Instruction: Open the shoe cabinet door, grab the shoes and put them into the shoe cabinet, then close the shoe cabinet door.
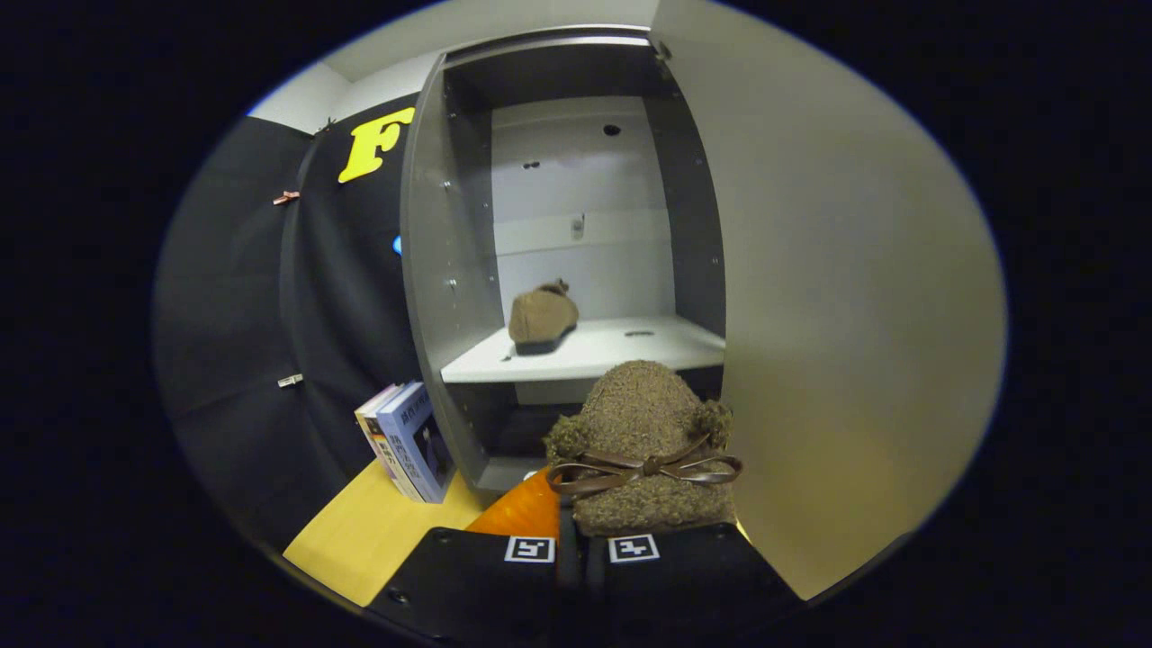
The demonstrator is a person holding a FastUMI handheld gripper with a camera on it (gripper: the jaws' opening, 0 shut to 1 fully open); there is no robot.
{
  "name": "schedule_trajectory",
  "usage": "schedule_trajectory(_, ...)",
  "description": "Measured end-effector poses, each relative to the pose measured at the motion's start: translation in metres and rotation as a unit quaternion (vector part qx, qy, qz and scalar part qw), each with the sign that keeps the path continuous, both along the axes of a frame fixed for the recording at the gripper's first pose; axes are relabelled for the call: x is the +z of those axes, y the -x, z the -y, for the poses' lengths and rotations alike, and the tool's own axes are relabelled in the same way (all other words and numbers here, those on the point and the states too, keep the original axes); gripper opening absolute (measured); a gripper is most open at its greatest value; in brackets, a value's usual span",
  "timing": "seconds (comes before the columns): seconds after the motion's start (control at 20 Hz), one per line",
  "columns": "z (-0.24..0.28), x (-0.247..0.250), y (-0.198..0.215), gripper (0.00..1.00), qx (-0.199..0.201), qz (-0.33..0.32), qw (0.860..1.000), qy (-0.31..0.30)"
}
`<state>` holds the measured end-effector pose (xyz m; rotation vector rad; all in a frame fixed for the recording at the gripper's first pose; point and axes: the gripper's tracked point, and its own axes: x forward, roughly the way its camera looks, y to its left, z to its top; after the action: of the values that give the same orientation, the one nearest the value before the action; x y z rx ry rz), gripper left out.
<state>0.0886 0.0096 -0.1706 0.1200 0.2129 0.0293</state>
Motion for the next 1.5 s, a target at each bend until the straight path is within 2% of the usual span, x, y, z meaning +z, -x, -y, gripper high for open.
schedule_trajectory(0.15, 0.001, 0.034, -0.009, 0.07, -0.003, -0.005, 1.000, -0.007)
schedule_trajectory(0.35, -0.002, 0.062, -0.047, 0.07, 0.011, -0.028, 0.999, -0.018)
schedule_trajectory(0.55, -0.007, 0.077, -0.115, 0.07, 0.031, -0.050, 0.998, -0.012)
schedule_trajectory(0.8, 0.006, 0.091, -0.212, 0.07, 0.022, -0.054, 0.998, 0.012)
schedule_trajectory(0.95, 0.019, 0.080, -0.258, 0.07, 0.008, -0.075, 0.997, 0.018)
schedule_trajectory(1.15, 0.035, 0.040, -0.308, 0.07, -0.014, -0.121, 0.992, 0.016)
schedule_trajectory(1.3, 0.049, 0.012, -0.331, 0.07, -0.030, -0.154, 0.987, 0.031)
schedule_trajectory(1.5, 0.060, -0.015, -0.352, 0.08, -0.061, -0.200, 0.978, 0.010)
